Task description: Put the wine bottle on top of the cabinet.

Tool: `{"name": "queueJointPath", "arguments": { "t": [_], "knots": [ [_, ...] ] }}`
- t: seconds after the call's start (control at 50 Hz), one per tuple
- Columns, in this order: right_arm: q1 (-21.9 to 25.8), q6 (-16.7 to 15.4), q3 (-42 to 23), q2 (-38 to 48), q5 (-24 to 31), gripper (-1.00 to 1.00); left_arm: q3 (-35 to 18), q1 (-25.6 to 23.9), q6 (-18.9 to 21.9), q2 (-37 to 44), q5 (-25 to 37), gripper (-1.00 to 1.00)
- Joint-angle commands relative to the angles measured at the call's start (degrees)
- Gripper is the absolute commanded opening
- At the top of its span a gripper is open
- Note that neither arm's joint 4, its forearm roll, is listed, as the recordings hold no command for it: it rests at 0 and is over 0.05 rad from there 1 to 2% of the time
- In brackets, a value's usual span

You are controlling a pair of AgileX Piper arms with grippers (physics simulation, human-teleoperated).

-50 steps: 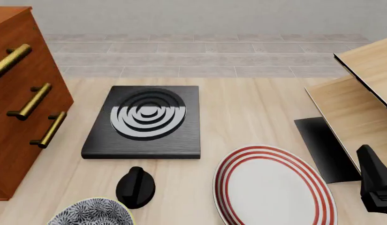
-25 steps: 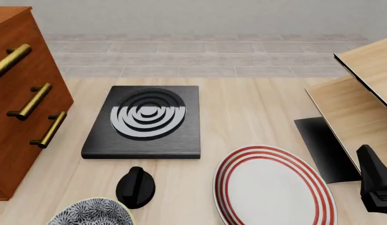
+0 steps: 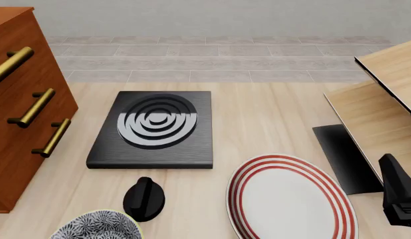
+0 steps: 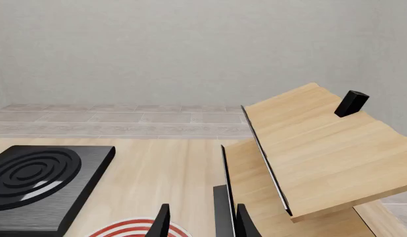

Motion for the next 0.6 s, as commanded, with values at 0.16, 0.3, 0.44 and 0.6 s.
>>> {"name": "queueJointPath", "arguments": {
  "t": [0.16, 0.3, 0.44, 0.6],
  "knots": [
    [0.0, 0.0, 0.0, 0.0, 0.0, 1.00, 4.7, -0.7, 1.8, 4.9, 1.0, -1.00],
    [0.0, 0.0, 0.0, 0.0, 0.0, 1.00, 4.2, -1.3, 1.6, 4.6, 1.7, -1.00],
    [0.0, 0.0, 0.0, 0.0, 0.0, 1.00, 3.8, -0.8, 1.9, 4.8, 1.7, -1.00],
    [0.0, 0.0, 0.0, 0.0, 0.0, 1.00, 3.4, -0.6, 2.4, 4.5, 2.4, 1.00]
  ]
}}
